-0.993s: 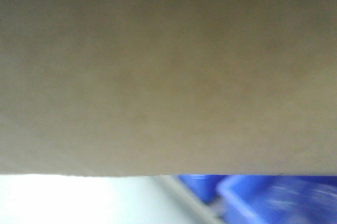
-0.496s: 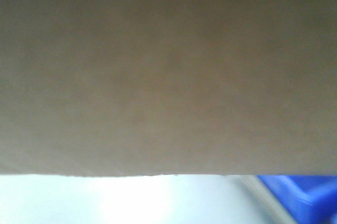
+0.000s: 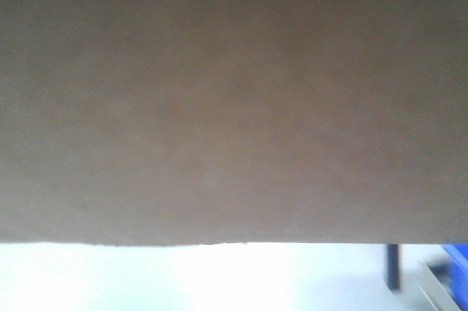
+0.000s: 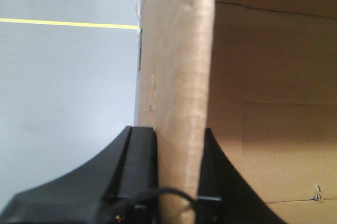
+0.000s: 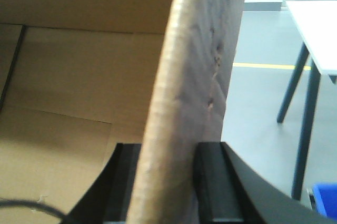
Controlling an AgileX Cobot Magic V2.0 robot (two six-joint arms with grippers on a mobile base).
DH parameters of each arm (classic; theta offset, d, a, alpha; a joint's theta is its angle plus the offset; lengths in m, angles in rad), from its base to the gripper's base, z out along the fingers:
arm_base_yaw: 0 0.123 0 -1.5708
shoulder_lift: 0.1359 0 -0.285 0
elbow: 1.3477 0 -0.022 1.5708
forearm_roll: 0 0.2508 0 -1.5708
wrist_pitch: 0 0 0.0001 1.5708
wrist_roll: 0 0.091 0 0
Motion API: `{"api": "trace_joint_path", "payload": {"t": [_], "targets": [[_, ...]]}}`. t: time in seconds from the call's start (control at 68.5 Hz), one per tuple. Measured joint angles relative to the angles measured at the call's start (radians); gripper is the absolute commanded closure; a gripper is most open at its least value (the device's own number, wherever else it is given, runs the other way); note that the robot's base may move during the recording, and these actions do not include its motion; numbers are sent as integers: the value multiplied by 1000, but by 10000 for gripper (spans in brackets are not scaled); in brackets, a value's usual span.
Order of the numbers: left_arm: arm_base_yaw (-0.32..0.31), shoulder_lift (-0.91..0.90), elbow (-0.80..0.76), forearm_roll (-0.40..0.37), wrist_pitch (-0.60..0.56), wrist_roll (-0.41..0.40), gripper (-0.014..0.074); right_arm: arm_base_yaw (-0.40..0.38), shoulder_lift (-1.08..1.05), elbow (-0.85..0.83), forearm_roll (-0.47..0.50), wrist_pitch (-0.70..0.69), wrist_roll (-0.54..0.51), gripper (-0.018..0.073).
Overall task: Grab box from left shelf to table start
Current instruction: 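Hold the box with both grippers while the base drives to the table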
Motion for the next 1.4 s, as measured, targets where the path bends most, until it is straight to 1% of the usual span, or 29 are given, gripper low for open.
{"api": "trace_joint_path", "payload": {"t": [1.401], "targets": [[0,-2,0,0,0,0,689,0,0,0,0,0,0,500]]}}
